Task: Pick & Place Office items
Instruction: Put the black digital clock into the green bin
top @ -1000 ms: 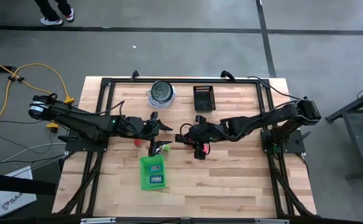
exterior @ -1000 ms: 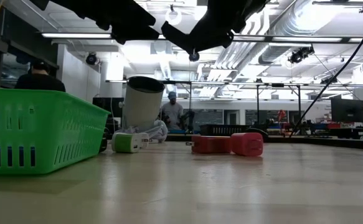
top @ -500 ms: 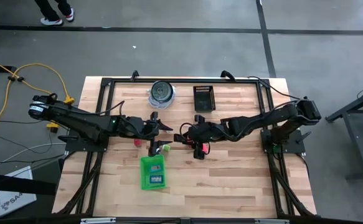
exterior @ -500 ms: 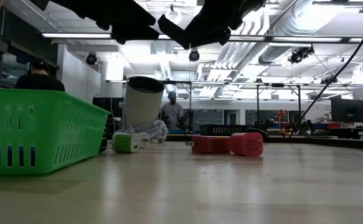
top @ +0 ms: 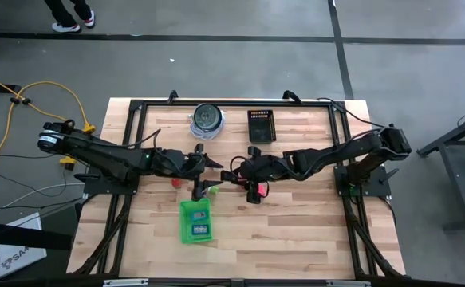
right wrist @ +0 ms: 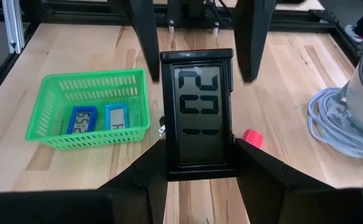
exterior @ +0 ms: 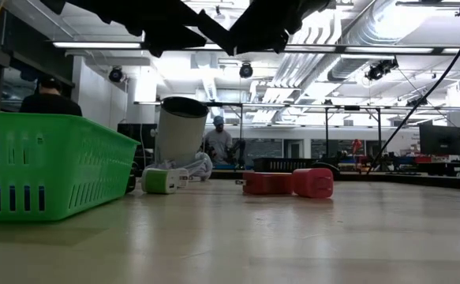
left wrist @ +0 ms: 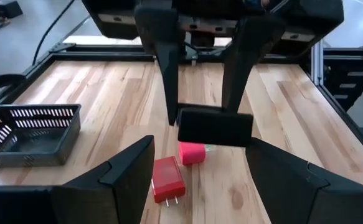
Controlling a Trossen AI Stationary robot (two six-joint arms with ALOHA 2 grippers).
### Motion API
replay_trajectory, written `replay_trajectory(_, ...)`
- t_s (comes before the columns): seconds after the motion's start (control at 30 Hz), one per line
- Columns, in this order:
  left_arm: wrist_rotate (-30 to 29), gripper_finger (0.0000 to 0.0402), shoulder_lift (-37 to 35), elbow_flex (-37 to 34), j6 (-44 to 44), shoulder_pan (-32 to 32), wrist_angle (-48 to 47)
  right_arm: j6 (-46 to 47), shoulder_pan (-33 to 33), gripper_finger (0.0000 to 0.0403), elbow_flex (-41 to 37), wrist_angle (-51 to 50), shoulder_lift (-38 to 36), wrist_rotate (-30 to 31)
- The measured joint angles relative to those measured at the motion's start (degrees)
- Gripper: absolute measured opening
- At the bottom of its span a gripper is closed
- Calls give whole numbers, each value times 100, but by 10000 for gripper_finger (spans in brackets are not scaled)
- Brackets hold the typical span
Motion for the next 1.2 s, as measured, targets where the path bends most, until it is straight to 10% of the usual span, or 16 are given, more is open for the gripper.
replay_trajectory(1.2,13,245,244,0,195,0,584,1,0,146,0,106,0,-2)
